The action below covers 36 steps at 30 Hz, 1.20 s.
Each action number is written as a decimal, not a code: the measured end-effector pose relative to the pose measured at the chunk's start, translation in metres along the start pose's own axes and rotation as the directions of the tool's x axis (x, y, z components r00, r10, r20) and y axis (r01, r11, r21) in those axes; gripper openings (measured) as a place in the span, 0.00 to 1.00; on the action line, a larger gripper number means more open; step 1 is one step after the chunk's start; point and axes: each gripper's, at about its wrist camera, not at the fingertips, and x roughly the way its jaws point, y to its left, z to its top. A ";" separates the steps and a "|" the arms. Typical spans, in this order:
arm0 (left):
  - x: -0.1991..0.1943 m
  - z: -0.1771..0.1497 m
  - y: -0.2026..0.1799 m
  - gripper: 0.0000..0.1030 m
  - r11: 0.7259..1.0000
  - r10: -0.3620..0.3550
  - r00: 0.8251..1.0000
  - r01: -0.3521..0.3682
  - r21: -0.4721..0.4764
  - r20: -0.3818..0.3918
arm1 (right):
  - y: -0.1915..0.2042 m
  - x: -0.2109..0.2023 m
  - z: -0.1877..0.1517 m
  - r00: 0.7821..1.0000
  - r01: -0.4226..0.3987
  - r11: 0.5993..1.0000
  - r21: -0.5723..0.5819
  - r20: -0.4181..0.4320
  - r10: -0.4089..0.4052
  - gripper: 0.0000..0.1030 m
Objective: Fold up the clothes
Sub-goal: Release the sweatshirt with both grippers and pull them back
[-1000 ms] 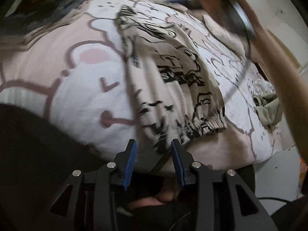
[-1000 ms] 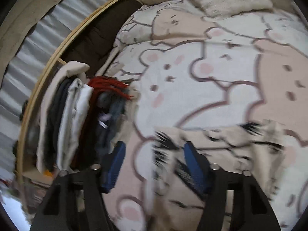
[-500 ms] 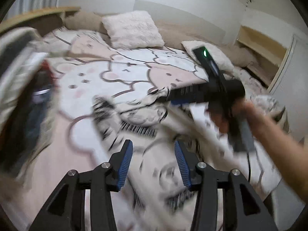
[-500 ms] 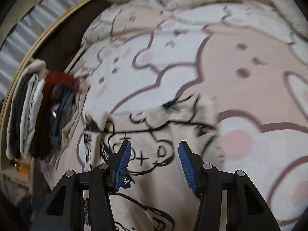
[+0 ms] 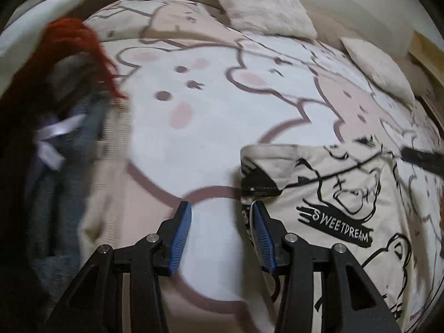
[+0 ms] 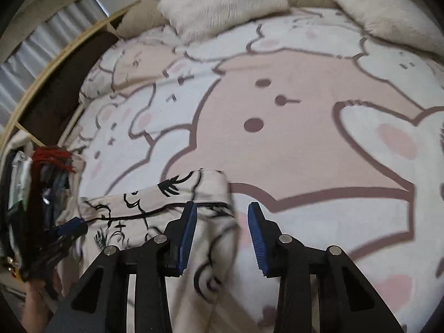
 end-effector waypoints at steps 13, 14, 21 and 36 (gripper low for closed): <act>-0.019 -0.042 -0.070 0.44 0.961 0.003 1.000 -0.001 0.277 -0.007 | 0.101 -0.054 -0.188 0.973 -0.168 0.864 -0.474 -0.223 0.067 0.37; -0.013 -0.043 -0.067 0.44 0.962 0.021 1.000 -0.014 0.274 -0.021 | 0.096 -0.057 -0.197 0.977 -0.128 0.866 -0.484 -0.214 0.025 0.37; -0.061 -0.057 -0.059 0.44 0.943 -0.021 0.994 -0.015 0.333 0.107 | 0.075 -0.116 -0.222 0.991 0.088 0.875 -0.477 -0.049 -0.126 0.37; -0.191 -0.227 -0.148 0.53 0.505 -0.324 0.916 -0.046 0.862 0.239 | 0.112 -0.106 -0.321 0.894 0.404 0.346 -0.847 0.286 -0.344 0.40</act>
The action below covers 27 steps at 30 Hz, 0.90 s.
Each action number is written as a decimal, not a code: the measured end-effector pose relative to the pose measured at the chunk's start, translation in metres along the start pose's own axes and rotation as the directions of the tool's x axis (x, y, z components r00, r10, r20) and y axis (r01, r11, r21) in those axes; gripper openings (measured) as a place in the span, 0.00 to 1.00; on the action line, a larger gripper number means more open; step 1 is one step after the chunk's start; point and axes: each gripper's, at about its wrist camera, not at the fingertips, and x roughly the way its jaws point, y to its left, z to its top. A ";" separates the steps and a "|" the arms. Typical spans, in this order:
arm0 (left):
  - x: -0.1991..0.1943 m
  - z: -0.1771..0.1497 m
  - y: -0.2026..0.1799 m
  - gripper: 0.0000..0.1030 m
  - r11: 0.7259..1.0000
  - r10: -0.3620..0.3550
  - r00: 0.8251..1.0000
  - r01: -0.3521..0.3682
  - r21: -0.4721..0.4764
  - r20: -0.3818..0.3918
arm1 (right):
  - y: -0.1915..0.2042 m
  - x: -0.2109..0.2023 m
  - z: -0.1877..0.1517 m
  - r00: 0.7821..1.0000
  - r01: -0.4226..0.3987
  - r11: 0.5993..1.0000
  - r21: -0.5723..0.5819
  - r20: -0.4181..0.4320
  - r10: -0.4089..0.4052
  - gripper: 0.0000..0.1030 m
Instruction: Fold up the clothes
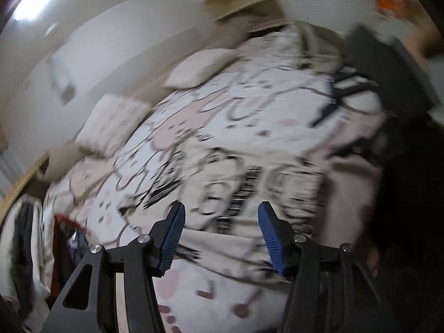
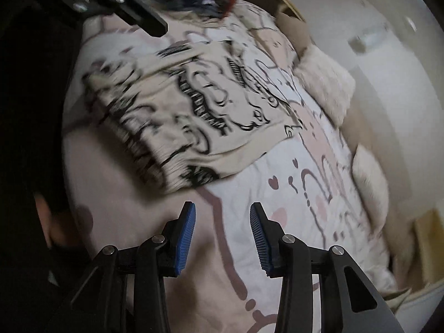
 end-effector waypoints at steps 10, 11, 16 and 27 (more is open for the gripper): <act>-0.002 0.004 -0.043 0.53 0.983 -0.054 0.998 0.058 0.176 -0.026 | 0.063 0.007 -0.007 0.967 0.236 0.894 -0.380 0.184 -0.177 0.40; -0.003 0.004 -0.042 0.53 0.983 -0.048 0.998 0.053 0.177 -0.031 | 0.068 0.009 -0.007 0.960 0.259 0.872 -0.415 0.212 -0.184 0.40; -0.006 -0.004 -0.041 0.53 0.978 -0.009 0.998 0.021 0.207 -0.055 | 0.085 0.014 -0.006 0.917 0.355 0.762 -0.541 0.361 -0.171 0.40; 0.007 -0.032 -0.065 0.67 0.889 0.054 0.997 -0.025 0.456 -0.050 | 0.011 -0.003 0.063 0.970 -0.058 0.973 -0.224 0.219 0.108 0.21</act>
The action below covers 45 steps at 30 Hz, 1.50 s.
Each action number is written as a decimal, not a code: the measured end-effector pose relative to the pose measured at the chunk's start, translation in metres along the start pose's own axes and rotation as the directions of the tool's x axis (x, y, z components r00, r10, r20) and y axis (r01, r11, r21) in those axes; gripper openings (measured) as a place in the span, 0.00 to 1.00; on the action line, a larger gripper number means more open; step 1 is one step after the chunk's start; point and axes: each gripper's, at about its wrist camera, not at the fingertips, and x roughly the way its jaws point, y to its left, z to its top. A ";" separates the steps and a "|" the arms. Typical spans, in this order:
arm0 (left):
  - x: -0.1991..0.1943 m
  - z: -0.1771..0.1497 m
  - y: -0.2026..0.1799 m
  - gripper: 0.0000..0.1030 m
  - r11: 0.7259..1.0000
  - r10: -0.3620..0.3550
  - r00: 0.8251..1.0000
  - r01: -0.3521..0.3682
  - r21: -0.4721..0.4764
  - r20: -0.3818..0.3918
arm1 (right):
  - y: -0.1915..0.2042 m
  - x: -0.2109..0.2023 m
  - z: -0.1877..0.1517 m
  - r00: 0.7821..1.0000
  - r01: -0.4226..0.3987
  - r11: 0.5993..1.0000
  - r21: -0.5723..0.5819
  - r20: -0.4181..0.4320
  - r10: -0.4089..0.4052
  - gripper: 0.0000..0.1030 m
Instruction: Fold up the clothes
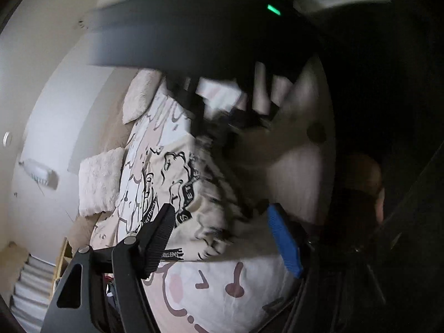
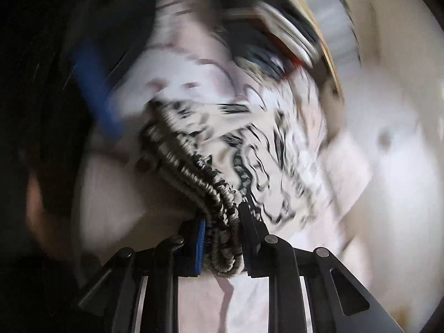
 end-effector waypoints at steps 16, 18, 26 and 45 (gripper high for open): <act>0.031 -0.001 0.027 0.18 0.997 0.064 0.998 -0.064 -0.043 -0.012 | 0.004 -0.012 -0.013 1.000 -0.023 0.987 0.162 -0.005 0.024 0.22; 0.029 -0.003 0.032 0.17 0.995 0.059 0.998 -0.060 -0.073 -0.012 | 0.022 -0.011 -0.017 1.000 0.031 0.997 0.077 0.002 -0.031 0.24; 0.022 -0.008 0.032 0.16 0.996 0.048 0.999 -0.046 -0.070 0.024 | 0.022 0.005 -0.026 0.999 0.035 0.999 0.023 -0.035 -0.034 0.29; -0.086 0.028 0.044 0.16 0.952 -0.175 0.975 0.203 -0.228 0.137 | -0.003 -0.121 -0.003 0.927 -0.360 0.929 0.084 -0.075 0.366 0.17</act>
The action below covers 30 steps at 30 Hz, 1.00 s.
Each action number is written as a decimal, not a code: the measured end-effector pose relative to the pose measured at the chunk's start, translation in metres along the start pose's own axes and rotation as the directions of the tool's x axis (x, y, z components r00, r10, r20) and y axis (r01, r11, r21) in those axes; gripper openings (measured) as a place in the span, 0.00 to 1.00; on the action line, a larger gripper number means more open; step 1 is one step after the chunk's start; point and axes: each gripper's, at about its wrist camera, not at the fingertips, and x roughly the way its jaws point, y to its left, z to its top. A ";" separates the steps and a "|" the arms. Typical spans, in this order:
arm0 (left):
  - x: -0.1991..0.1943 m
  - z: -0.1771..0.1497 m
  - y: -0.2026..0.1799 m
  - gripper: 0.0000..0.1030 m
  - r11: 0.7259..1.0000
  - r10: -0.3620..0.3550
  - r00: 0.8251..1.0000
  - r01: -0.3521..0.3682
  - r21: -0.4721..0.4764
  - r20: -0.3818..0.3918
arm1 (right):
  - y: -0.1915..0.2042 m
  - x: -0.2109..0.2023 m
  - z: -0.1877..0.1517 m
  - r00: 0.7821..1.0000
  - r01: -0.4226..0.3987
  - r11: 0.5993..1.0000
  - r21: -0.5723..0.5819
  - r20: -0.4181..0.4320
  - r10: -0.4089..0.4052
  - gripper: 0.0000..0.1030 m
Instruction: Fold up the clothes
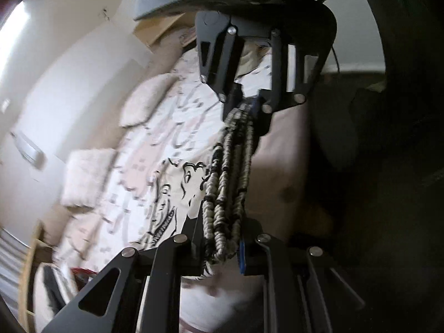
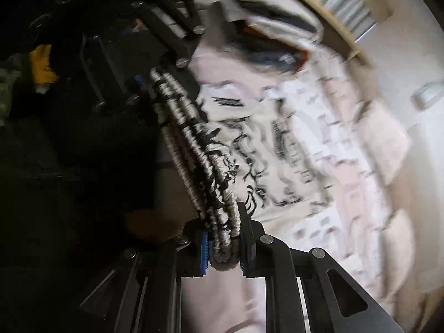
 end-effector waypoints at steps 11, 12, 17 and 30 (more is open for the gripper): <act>0.052 0.007 0.106 0.19 0.964 -0.117 0.990 0.093 -0.249 -0.083 | -0.093 0.012 0.026 0.982 -0.173 0.943 0.284 -0.026 0.188 0.17; 0.060 0.003 0.119 0.19 0.953 -0.141 0.986 0.109 -0.283 -0.093 | -0.105 0.019 0.032 0.981 -0.174 0.940 0.292 -0.034 0.192 0.17; 0.128 -0.019 0.198 0.19 0.869 -0.270 0.952 0.176 -0.463 -0.144 | -0.166 0.060 0.055 0.972 -0.195 0.923 0.331 -0.064 0.228 0.17; 0.204 -0.073 0.218 0.26 0.762 -0.427 0.874 0.208 -0.614 -0.234 | -0.241 0.188 0.072 0.917 -0.283 0.847 0.450 -0.132 0.376 0.18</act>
